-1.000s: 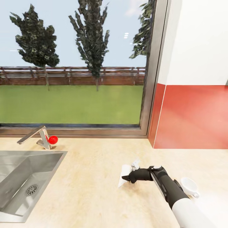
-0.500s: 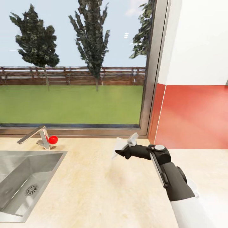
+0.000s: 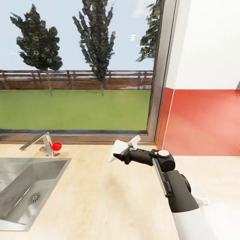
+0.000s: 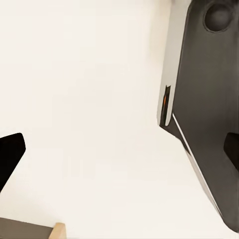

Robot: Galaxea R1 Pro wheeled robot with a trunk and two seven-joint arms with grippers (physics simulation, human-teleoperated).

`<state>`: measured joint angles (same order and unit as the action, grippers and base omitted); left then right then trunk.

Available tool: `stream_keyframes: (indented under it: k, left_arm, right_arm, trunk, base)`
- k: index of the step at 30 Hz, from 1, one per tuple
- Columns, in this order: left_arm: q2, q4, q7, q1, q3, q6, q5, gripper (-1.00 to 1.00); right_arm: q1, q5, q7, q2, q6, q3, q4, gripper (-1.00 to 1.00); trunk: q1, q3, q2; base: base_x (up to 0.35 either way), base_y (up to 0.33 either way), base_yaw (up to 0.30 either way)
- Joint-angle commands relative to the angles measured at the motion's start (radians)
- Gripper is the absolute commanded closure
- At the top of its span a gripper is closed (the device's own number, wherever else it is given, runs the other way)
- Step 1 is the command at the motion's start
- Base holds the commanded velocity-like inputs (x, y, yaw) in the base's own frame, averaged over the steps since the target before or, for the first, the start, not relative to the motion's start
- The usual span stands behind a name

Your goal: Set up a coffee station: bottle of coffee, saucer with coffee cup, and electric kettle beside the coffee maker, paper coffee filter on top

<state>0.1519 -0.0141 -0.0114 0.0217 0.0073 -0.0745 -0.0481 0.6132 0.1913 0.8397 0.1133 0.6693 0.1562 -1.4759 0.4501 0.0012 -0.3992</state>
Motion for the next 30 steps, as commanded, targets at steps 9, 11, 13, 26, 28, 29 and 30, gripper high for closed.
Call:
stream_keyframes:
  k: [9,11,13,26,28,29,30]
  left_arm:
    - [0.0,0.035,0.0,0.0,0.002,-0.005,-0.006,-1.0]
    - [-0.001,0.035,0.001,0.0,0.003,-0.005,-0.006,-1.0]
    - [-0.001,0.035,0.001,0.0,0.003,-0.005,-0.006,-1.0]
    - [-0.002,0.042,0.002,0.0,0.003,-0.003,-0.007,-1.0]
    - [-0.002,0.042,0.002,0.0,0.003,-0.003,-0.007,-1.0]
    - [-0.002,0.042,0.002,0.0,0.003,-0.002,-0.007,-1.0]
    - [-0.002,0.042,0.002,0.0,0.003,-0.002,-0.007,-1.0]
  right_arm:
    - [0.0,0.01,0.009,0.002,0.003,-0.004,-0.001,1.0]
    - [0.0,0.01,0.009,0.002,0.003,-0.004,-0.001,1.0]
    - [0.0,0.01,0.009,0.002,0.003,-0.004,-0.001,1.0]
    - [0.0,0.01,0.009,0.002,0.003,-0.004,0.0,1.0]
    - [-0.001,0.01,0.009,0.002,0.003,-0.004,0.0,1.0]
    - [-0.001,0.01,0.009,0.002,0.003,-0.004,0.0,1.0]
    - [-0.001,0.01,0.009,0.002,0.003,-0.004,0.0,1.0]
  trunk:
    - [0.0,0.001,-0.001]
    - [0.0,0.002,-0.001]
    - [0.0,0.003,-0.001]
    - [0.0,0.01,-0.001]
    - [0.0,0.011,-0.001]
    - [0.0,0.012,-0.001]
    - [0.0,0.013,-0.001]
  base:
    - [-0.313,0.102,0.055]
    - [-0.301,0.201,0.234]
    - [-0.278,0.219,0.252]
    - [-0.155,0.27,0.265]
    - [-0.02,0.302,0.266]
    - [-0.01,0.305,0.266]
    - [-0.007,0.306,0.267]
